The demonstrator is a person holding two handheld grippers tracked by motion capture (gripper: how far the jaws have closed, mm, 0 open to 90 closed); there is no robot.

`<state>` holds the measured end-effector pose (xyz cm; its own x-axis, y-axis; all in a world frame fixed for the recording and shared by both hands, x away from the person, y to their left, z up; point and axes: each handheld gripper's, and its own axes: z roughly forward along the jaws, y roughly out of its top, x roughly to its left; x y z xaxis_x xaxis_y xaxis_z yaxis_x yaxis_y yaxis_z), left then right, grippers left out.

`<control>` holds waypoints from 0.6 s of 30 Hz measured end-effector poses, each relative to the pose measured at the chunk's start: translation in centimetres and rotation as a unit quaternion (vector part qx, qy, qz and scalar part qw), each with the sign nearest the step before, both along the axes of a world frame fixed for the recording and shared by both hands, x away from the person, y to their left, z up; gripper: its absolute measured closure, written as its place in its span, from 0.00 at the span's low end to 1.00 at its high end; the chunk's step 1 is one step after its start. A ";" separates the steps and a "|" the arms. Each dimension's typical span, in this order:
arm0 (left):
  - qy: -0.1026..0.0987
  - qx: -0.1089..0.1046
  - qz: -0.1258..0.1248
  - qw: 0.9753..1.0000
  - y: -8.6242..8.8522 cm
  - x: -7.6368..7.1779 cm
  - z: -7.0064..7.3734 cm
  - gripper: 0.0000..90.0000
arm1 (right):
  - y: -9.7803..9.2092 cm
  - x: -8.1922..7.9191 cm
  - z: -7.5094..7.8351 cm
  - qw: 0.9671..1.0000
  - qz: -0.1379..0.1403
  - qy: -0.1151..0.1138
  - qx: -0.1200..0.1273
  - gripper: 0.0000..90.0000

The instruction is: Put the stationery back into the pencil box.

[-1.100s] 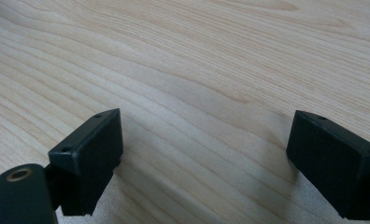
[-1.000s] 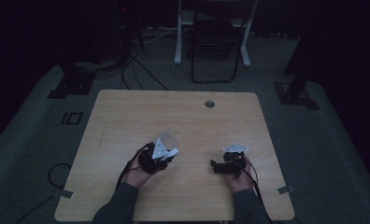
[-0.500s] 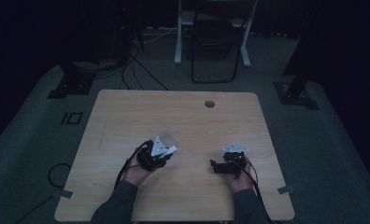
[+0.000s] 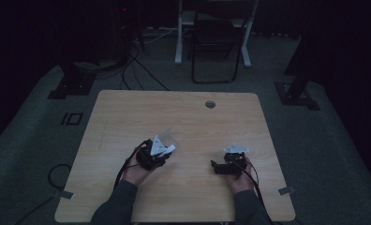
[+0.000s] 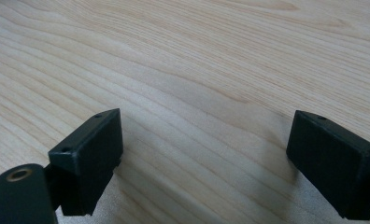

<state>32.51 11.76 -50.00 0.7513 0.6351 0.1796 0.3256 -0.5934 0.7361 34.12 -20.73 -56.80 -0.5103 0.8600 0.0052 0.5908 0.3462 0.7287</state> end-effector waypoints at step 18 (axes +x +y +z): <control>-0.007 0.006 0.020 1.000 0.3 0.3 -0.3 0.78 | 0.0 0.0 0.0 1.000 0.000 0.000 0.000 0.12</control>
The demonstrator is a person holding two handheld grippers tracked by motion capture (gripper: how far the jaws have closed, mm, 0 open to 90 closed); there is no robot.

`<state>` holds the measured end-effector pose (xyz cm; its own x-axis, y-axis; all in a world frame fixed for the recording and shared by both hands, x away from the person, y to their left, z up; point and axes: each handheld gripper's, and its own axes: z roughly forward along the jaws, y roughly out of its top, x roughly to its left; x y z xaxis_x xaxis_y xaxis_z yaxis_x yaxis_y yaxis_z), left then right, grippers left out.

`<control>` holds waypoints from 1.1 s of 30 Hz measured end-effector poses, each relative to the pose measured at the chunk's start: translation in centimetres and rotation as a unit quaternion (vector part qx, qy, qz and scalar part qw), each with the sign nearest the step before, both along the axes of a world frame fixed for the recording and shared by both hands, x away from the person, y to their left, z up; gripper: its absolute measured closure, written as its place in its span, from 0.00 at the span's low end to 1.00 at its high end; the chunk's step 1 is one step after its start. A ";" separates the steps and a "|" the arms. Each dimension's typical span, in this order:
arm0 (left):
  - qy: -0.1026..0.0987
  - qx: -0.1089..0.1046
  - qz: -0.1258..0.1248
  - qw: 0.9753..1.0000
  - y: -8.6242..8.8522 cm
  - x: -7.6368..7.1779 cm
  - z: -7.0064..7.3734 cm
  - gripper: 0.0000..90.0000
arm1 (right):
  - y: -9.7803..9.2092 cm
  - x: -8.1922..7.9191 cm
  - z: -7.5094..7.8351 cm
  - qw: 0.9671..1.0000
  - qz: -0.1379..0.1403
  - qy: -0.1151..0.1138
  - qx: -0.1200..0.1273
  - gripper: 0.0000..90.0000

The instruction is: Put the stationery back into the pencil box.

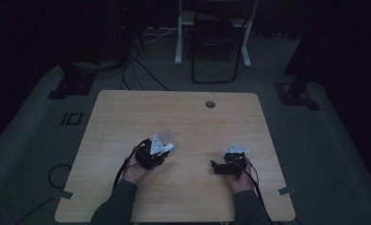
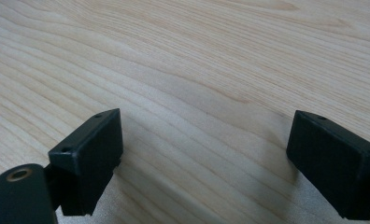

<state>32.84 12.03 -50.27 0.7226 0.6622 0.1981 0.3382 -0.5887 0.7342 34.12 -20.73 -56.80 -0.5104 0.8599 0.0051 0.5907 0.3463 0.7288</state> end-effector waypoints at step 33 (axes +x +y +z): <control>-0.007 0.007 0.036 0.999 0.4 0.8 -0.6 0.78 | 0.0 0.0 0.0 1.000 0.000 0.000 0.000 0.12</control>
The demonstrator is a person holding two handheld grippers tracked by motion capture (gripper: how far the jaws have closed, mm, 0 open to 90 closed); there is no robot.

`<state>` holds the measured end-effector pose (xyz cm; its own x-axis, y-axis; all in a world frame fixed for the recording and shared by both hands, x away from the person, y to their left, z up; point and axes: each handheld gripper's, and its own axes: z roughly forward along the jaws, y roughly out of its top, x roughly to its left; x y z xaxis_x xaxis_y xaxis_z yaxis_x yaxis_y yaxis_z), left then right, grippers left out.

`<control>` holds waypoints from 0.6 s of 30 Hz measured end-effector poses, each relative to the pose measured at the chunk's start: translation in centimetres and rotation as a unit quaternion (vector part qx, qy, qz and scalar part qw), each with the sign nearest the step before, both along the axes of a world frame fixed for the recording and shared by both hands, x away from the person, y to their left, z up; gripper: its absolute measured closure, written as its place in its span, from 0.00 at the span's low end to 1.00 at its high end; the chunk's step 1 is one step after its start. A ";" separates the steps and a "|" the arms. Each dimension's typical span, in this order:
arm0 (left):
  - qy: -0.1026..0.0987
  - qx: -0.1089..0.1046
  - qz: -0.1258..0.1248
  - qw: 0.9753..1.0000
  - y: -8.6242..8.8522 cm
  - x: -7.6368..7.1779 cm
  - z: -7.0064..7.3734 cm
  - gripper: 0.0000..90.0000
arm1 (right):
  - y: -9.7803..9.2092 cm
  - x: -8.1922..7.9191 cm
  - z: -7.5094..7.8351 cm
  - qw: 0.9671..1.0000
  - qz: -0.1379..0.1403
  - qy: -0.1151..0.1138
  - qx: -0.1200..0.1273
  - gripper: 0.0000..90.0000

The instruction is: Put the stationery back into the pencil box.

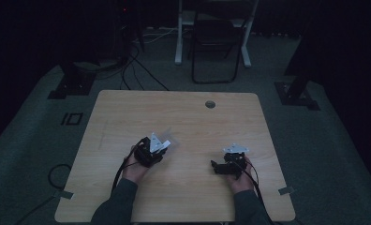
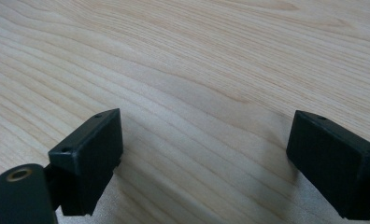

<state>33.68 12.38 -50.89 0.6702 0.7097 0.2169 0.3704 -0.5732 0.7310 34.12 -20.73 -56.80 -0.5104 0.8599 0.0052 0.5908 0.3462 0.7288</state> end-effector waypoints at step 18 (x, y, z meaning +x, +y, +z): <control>0.001 0.002 0.013 1.000 0.2 0.6 -1.0 0.78 | 0.0 0.0 0.0 1.000 0.000 0.000 0.000 0.12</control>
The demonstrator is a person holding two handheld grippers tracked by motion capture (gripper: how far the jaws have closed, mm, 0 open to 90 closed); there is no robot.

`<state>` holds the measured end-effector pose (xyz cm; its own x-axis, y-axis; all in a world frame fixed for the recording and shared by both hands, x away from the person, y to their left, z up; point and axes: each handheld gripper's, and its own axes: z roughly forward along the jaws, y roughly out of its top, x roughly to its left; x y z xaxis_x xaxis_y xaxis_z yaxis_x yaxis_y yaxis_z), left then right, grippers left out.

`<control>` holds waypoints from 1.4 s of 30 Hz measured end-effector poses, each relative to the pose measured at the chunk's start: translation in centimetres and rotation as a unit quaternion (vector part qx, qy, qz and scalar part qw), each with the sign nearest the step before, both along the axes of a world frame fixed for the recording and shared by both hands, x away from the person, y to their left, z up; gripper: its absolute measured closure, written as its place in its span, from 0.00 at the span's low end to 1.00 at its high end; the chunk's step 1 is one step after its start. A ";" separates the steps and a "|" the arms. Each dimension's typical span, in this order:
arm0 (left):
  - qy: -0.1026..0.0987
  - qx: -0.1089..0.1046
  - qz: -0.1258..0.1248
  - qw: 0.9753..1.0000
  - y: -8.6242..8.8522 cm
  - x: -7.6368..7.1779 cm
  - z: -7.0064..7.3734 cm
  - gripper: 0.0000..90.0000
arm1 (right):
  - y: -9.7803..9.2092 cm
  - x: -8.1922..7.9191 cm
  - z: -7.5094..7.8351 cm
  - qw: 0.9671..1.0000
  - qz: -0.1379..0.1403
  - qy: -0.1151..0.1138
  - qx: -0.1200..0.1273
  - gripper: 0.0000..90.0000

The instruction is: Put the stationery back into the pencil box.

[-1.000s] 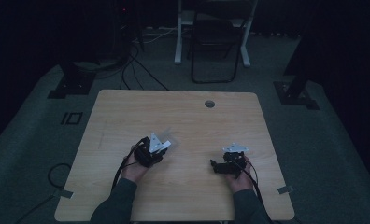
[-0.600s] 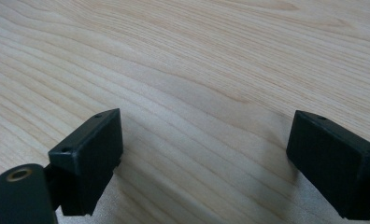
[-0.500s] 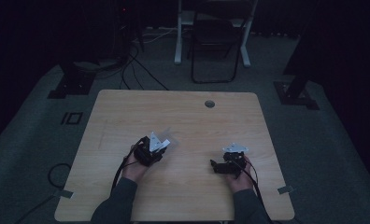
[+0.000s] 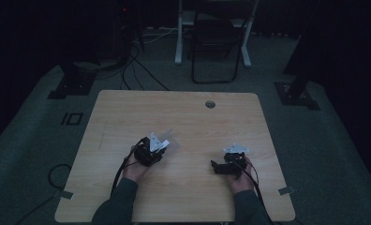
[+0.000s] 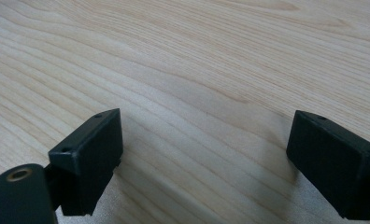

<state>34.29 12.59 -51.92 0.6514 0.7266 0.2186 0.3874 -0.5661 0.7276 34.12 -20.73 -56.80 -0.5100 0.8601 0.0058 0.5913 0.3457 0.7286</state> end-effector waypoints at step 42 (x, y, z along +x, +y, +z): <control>-0.030 0.049 -0.011 0.998 -0.9 -0.9 -1.2 0.67 | 0.0 0.0 0.0 1.000 0.002 -0.001 -0.001 0.12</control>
<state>33.35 11.68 -53.15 0.6502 0.6861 0.3264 0.3325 -0.6433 0.6897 34.09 -20.74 -56.81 -0.5133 0.8582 0.0044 0.5892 0.3487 0.7289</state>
